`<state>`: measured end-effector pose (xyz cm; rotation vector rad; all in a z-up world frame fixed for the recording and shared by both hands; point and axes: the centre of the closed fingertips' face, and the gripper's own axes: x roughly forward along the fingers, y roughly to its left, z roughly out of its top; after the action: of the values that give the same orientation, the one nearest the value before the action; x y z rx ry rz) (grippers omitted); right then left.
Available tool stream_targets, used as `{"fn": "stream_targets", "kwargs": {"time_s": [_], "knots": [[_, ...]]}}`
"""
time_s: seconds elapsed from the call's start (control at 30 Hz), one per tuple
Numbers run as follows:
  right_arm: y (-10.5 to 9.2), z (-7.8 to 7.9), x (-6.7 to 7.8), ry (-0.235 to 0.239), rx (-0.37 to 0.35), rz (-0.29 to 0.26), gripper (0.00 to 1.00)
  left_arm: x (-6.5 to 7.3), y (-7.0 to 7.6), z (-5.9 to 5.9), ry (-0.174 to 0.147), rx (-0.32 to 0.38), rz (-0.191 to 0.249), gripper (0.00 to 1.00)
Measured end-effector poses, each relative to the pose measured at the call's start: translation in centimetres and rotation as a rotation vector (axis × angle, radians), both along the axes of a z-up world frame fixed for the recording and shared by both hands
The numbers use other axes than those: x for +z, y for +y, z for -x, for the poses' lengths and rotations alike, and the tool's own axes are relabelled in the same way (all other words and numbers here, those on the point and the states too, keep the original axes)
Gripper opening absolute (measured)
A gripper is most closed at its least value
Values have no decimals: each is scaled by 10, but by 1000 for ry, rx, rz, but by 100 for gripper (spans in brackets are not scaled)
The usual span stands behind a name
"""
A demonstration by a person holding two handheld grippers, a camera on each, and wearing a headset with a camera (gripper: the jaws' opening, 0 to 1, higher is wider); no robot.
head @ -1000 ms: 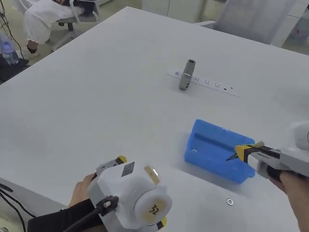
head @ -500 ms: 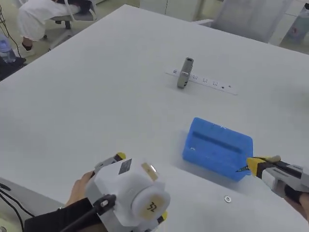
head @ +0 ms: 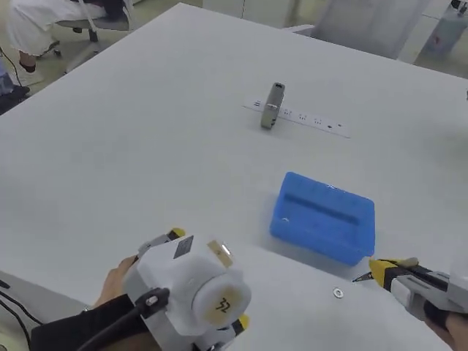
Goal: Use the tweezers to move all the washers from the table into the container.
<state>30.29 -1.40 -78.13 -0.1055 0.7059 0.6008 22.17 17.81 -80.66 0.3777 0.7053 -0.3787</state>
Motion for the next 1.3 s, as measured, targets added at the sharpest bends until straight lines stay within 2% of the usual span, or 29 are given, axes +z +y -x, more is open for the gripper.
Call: {"fn": "stream_targets", "kwargs": {"time_s": [0.13, 0.3, 0.67, 0.73, 0.77, 0.87, 0.97, 1.3], "knots": [[3, 1, -10, 39, -2, -32, 2, 0, -2, 0, -1, 0, 10, 88], [7, 2, -20, 45, 21, -2, 3, -1, -1, 0, 5, -1, 3, 87], [9, -1, -26, 34, 37, 29, 3, -3, 0, 1, 11, -2, -15, 87], [10, 1, -29, 47, 44, 31, 3, -3, 0, 1, 11, -3, -15, 87], [11, 0, -28, 37, 46, 25, 3, -3, 0, 1, 11, -2, -15, 87], [13, -1, -29, 36, 63, 54, 3, -3, 1, 1, 11, 1, -16, 87], [17, 2, -29, 14, 87, 87, 3, -3, 2, 1, 12, 1, -20, 87], [20, 3, -31, -16, 125, 124, 1, -3, 1, 1, 10, -2, -23, 86]]}}
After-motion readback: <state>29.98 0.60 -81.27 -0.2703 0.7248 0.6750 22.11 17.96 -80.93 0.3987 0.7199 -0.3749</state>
